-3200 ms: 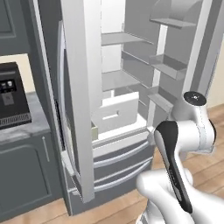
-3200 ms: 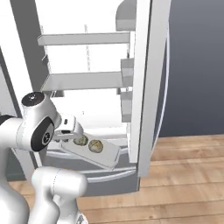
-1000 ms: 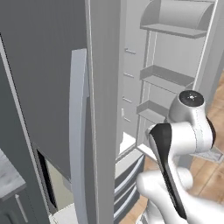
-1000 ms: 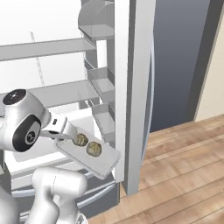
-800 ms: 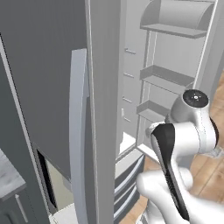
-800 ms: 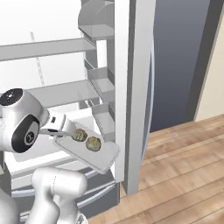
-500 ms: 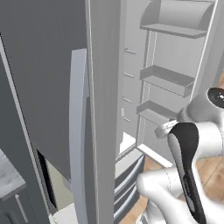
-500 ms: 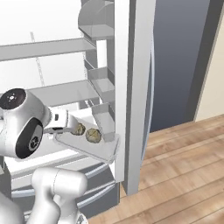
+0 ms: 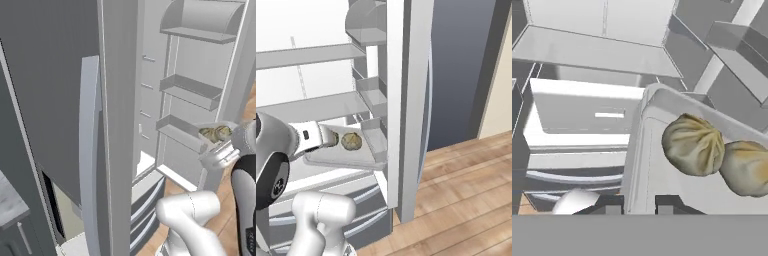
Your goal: Place two dumplings into each of the tupperware containers and then place the containers in the fridge.
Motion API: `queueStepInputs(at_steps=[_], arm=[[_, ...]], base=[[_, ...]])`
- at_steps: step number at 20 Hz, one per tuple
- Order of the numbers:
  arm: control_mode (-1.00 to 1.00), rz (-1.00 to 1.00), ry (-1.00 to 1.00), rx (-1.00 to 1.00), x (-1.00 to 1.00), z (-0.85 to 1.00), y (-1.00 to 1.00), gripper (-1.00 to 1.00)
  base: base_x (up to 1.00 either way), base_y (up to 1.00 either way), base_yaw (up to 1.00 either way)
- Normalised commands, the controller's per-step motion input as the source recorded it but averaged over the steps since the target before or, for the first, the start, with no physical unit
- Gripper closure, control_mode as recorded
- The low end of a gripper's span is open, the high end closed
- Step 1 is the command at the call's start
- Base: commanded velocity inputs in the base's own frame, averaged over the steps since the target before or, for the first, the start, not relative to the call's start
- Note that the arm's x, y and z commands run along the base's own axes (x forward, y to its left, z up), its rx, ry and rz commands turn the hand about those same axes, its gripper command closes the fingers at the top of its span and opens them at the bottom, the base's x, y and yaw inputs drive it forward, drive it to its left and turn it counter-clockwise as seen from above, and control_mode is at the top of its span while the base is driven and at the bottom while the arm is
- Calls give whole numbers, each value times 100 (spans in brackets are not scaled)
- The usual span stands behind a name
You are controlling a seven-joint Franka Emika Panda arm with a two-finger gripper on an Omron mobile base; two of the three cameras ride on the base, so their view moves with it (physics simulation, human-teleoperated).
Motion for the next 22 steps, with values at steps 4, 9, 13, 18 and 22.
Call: queueStepInputs(at_steps=[4,9,13,18,22], arm=[[-100,48,-7,-16,0,-32,39,100],[-100,35,-14,-31,0,-43,88,100],[-100,44,-32,-3,7,-22,8,100],[-100,46,-26,-5,41,-39,5,100],[-100,24,-21,-19,53,-44,29,100]], base=[[0,0,0],[0,0,0],[0,0,0],[0,0,0],[0,0,0]])
